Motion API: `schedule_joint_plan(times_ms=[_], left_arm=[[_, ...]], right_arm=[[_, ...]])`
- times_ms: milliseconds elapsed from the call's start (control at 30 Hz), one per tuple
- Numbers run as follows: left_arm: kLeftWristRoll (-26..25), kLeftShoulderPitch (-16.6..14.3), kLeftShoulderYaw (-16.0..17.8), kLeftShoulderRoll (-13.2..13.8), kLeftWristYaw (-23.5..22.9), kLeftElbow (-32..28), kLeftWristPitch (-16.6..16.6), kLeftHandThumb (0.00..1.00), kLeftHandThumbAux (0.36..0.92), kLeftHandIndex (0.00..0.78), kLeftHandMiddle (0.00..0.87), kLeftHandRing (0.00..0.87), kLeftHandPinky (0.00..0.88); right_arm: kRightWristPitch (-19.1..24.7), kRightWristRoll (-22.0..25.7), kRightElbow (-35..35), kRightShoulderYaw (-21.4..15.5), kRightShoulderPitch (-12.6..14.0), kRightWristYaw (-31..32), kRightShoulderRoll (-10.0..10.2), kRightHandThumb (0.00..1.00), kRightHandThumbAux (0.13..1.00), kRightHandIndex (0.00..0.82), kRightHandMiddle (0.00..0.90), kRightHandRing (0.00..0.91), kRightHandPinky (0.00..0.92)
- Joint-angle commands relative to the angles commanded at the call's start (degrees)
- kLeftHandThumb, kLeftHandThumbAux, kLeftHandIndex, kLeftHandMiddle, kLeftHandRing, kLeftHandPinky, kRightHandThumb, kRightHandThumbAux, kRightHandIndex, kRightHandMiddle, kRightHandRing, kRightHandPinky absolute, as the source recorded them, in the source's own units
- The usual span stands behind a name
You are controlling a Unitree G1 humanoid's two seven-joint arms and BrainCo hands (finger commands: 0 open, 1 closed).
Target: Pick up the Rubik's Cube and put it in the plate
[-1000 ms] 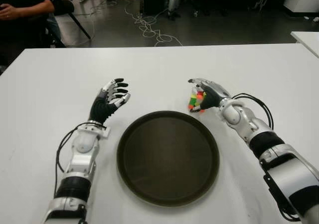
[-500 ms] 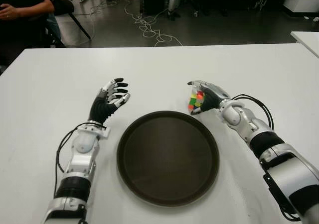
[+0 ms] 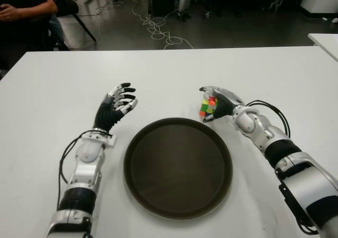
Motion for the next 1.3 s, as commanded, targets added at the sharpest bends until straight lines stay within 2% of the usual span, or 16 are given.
schedule_joint_plan(times_ms=[267, 367, 767, 1000, 1300], left_arm=[[0.0, -0.1, 0.1, 0.3, -0.3, 0.3, 0.2, 0.084, 0.605, 0.198, 0.273, 0.275, 0.274], [-0.1, -0.1, 0.2, 0.4, -0.4, 0.7, -0.1, 0.086, 0.611, 0.199, 0.273, 0.272, 0.261], [-0.6, -0.5, 0.5, 0.4, -0.8, 1.6, -0.5, 0.095, 0.614, 0.2, 0.282, 0.287, 0.29], [-0.6, -0.6, 0.5, 0.5, -0.8, 2.2, -1.0, 0.097, 0.612, 0.198, 0.278, 0.288, 0.293], [-0.4, -0.5, 0.5, 0.6, -0.7, 1.6, -0.5, 0.078, 0.618, 0.198, 0.276, 0.276, 0.276]], right_arm=[[-0.6, -0.4, 0.6, 0.4, -0.2, 0.3, 0.0, 0.0, 0.868, 0.178, 0.195, 0.198, 0.18], [-0.1, -0.6, 0.5, 0.6, -0.3, 0.8, 0.0, 0.0, 0.868, 0.16, 0.18, 0.186, 0.167], [-0.7, -1.7, 0.2, 1.6, -0.5, 1.4, -0.5, 0.0, 0.885, 0.168, 0.179, 0.191, 0.2], [-0.3, -3.1, -0.8, 2.8, -0.6, 1.6, -1.0, 0.0, 0.881, 0.152, 0.161, 0.178, 0.188], [2.7, -4.6, -2.3, 3.9, -0.8, 3.6, -1.2, 0.0, 0.861, 0.148, 0.146, 0.151, 0.127]])
